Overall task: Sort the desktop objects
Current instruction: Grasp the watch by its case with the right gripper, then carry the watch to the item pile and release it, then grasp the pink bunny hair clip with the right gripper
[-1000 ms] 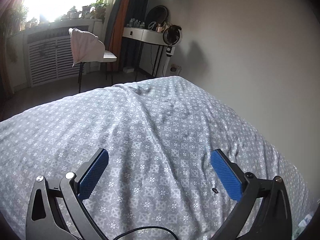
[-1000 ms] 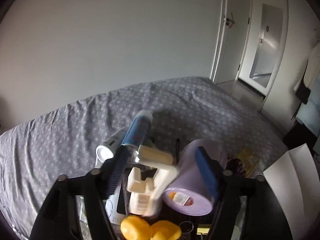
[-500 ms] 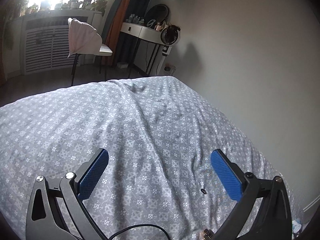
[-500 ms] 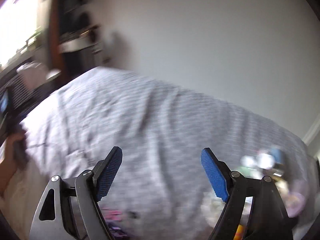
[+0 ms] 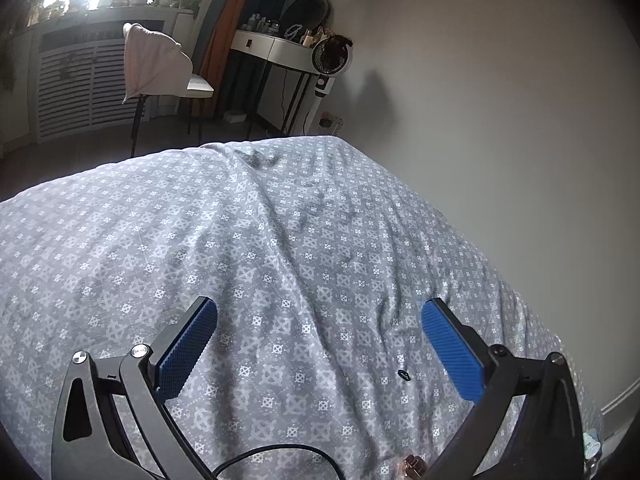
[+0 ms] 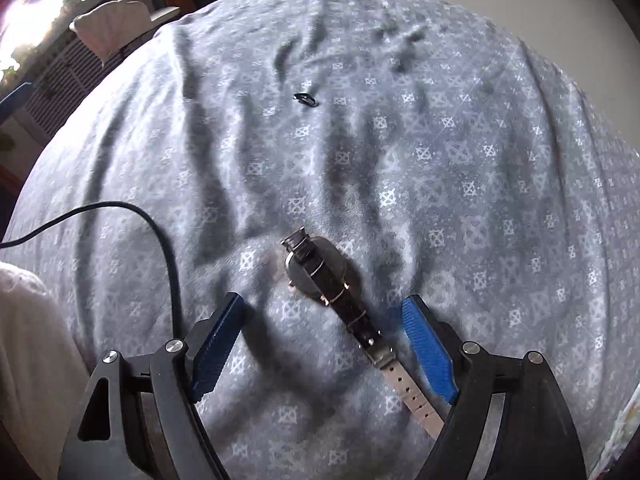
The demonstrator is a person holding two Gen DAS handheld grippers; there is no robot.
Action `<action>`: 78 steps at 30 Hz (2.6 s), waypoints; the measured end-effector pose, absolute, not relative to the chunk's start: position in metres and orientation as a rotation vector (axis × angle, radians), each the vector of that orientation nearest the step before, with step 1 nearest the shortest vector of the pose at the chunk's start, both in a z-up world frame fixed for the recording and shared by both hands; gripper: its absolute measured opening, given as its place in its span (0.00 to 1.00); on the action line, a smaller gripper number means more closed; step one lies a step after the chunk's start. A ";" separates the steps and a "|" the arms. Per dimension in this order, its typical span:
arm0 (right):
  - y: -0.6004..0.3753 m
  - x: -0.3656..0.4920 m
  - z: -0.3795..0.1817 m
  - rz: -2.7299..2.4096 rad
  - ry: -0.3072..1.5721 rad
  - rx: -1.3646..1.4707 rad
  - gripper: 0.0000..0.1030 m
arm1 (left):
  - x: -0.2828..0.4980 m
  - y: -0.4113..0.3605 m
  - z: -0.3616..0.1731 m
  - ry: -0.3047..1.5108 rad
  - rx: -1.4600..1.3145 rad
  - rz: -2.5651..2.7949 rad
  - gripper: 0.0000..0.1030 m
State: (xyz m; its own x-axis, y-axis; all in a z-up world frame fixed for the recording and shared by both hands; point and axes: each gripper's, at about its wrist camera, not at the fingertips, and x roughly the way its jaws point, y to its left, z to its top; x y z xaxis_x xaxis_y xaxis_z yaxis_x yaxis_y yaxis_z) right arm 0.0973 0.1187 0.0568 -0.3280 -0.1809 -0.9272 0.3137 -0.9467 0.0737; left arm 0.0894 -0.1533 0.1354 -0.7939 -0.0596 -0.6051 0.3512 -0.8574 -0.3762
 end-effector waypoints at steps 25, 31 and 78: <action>0.305 0.275 0.179 -2.889 -0.339 1.275 0.25 | 0.102 -0.151 0.150 0.665 0.871 -2.677 1.00; 0.432 0.316 0.231 -3.221 -0.381 1.247 0.25 | 0.101 -0.148 0.150 0.652 0.886 -2.666 1.00; 0.236 0.234 0.082 -2.486 0.183 1.752 0.81 | 0.081 -0.133 0.132 0.616 1.055 -2.710 1.00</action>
State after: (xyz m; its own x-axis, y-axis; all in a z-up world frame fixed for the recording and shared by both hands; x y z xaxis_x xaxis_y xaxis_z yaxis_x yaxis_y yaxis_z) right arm 0.2336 0.2363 0.0823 -0.3355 -0.0085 -0.9420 0.1464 -0.9883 -0.0432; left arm 0.0807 -0.1335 0.1322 -0.7354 -0.0076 -0.6776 0.2996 -0.9005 -0.3151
